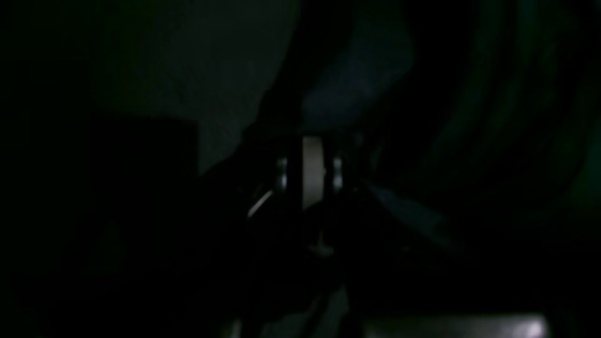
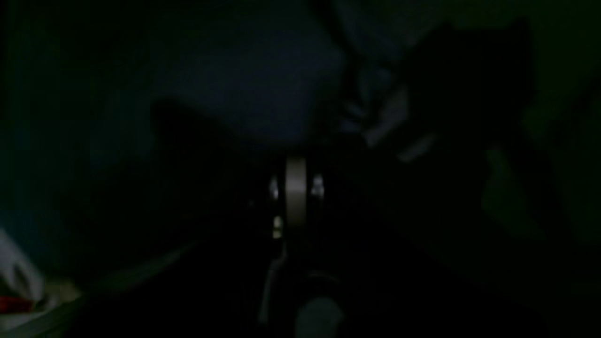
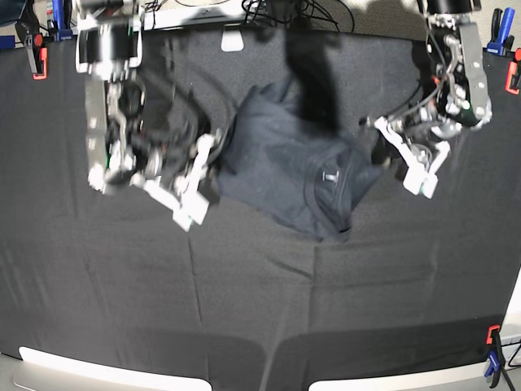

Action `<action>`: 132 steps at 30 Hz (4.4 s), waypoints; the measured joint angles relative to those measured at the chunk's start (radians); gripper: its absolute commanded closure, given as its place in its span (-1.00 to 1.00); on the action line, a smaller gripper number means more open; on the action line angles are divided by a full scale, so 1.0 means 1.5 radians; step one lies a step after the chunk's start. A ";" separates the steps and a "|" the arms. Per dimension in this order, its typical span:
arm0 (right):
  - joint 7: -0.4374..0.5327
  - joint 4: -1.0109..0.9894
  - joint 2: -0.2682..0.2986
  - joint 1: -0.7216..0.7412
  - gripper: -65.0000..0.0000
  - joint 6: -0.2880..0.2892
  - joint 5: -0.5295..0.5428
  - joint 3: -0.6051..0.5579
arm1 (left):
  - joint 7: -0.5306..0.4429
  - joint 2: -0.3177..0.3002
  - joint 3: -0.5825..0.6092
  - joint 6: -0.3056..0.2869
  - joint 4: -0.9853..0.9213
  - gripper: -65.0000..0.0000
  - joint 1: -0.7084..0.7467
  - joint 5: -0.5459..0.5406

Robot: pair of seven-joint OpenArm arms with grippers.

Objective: Layout the t-shirt on the table in an organized manner, then fold the t-shirt properly

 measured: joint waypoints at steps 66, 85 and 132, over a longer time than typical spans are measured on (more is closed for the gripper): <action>0.221 0.121 -0.040 -0.163 1.00 -0.039 -0.174 -0.062 | -0.141 0.011 0.000 0.053 -0.186 0.93 -0.100 -0.004; 0.198 0.208 -0.040 -0.225 1.00 -0.012 -0.111 -0.126 | -0.092 -0.025 -0.001 0.013 -0.216 0.93 -0.152 -0.041; 0.011 -0.004 -0.056 -0.560 1.00 0.006 -0.047 0.329 | -0.109 -0.111 -0.177 -0.051 -0.239 1.00 0.486 -0.179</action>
